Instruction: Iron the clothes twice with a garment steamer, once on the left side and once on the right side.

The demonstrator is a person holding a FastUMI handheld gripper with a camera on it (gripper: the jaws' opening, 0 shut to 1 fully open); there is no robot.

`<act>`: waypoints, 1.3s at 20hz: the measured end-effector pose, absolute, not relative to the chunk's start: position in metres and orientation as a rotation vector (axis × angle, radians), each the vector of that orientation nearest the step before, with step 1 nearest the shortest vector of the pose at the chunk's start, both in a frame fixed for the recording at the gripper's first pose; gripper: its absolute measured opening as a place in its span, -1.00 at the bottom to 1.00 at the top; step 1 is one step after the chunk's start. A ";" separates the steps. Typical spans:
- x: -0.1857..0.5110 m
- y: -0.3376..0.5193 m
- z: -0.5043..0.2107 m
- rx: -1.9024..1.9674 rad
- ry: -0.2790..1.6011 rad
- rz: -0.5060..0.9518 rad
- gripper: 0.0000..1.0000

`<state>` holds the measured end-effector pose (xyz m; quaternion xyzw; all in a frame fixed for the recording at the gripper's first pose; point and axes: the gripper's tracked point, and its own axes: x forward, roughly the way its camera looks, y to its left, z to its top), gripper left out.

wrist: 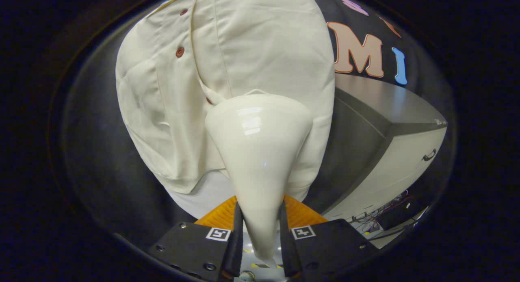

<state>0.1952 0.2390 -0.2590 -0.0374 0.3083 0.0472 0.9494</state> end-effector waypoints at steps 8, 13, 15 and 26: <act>0.177 0.231 -0.259 -0.027 0.637 0.118 -0.20; 0.150 0.229 -0.240 0.002 0.597 0.110 -0.20; 0.138 0.229 -0.231 -0.012 0.583 0.117 -0.21; 0.076 0.232 -0.184 -0.012 0.512 0.101 -0.20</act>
